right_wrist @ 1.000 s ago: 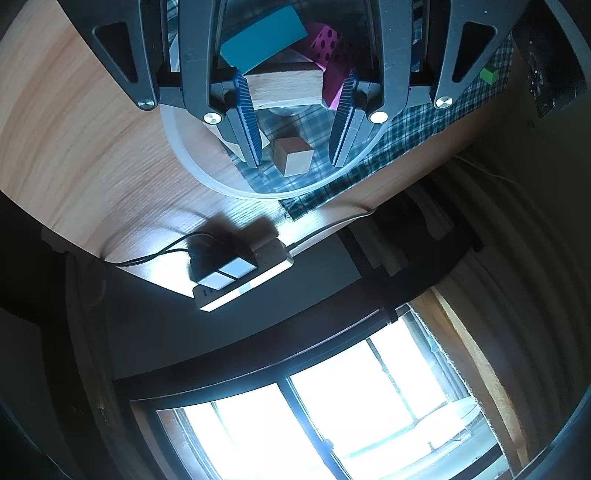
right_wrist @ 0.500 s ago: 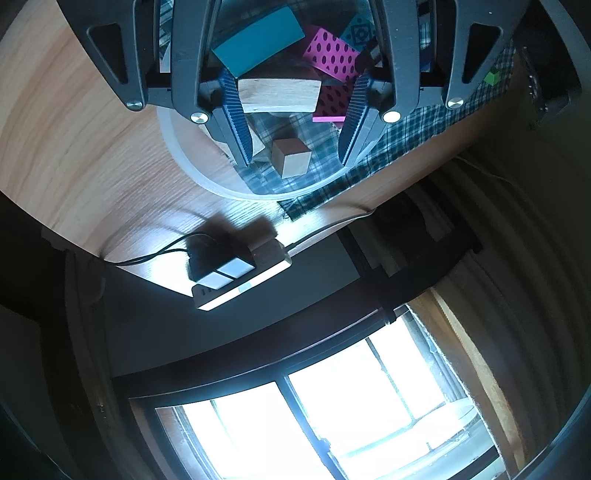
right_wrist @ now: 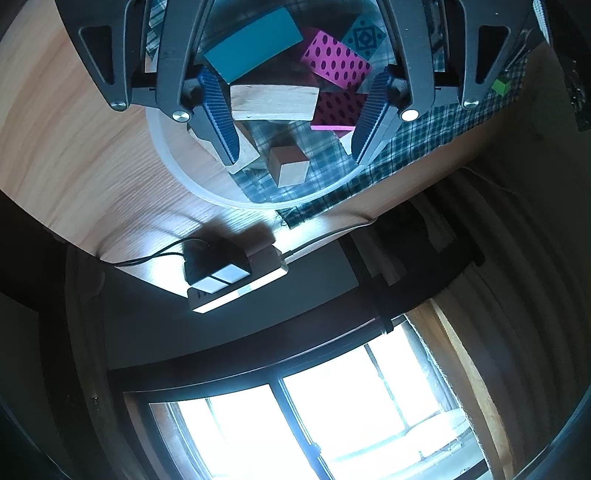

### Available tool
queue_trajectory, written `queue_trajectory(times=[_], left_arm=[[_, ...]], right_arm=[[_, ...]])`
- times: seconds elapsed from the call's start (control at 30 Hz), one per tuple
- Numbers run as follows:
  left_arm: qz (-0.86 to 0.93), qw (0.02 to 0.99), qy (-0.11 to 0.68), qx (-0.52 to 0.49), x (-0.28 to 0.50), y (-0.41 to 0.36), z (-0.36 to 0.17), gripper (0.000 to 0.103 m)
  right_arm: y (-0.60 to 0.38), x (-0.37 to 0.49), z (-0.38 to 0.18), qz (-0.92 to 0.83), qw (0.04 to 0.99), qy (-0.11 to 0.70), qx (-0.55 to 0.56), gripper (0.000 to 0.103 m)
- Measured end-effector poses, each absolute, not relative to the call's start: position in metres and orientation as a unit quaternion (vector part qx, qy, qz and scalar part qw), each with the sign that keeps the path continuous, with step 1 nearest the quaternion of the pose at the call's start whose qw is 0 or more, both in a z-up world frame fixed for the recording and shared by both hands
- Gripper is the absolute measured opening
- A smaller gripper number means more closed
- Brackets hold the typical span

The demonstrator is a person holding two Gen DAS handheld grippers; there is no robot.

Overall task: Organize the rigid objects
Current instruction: 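Lower both held cubes into the bowl and open both tools, then move both open tools back toward the white-and-green block and green cube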

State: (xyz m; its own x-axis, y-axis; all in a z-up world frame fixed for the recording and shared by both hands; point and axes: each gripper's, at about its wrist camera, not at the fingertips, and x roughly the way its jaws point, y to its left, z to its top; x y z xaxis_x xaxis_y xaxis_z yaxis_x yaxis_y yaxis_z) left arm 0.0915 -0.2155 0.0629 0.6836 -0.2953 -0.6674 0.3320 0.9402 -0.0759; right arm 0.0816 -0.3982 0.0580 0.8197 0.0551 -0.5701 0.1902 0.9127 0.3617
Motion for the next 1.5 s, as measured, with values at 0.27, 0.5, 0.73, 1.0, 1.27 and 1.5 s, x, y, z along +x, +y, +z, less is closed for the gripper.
queue_trajectory(times=[0.27, 0.5, 0.73, 1.0, 1.27, 1.5], left_arm=[[-0.151, 0.923, 0.354, 0.030, 0.089, -0.202, 0.063, 0.076], [-0.133, 0.926, 0.352, 0.025, 0.089, -0.186, 0.062, 0.077], [-0.115, 0.928, 0.353, 0.019, 0.089, -0.172, 0.062, 0.077], [-0.097, 0.931, 0.351, 0.019, 0.086, -0.160, 0.063, 0.077], [-0.077, 0.933, 0.351, 0.011, 0.082, -0.140, 0.063, 0.077], [-0.053, 0.934, 0.354, -0.004, 0.084, -0.116, 0.061, 0.077]], right_arm=[[-0.389, 0.083, 0.053, -0.030, 0.934, 0.299, 0.195, 0.079], [-0.381, 0.084, 0.049, -0.028, 0.937, 0.301, 0.177, 0.080], [-0.375, 0.082, 0.050, -0.033, 0.941, 0.294, 0.164, 0.080], [-0.356, 0.071, 0.059, -0.028, 0.951, 0.273, 0.146, 0.080], [-0.328, 0.066, 0.057, -0.007, 0.953, 0.277, 0.122, 0.081], [-0.308, 0.061, 0.055, 0.007, 0.955, 0.276, 0.109, 0.081]])
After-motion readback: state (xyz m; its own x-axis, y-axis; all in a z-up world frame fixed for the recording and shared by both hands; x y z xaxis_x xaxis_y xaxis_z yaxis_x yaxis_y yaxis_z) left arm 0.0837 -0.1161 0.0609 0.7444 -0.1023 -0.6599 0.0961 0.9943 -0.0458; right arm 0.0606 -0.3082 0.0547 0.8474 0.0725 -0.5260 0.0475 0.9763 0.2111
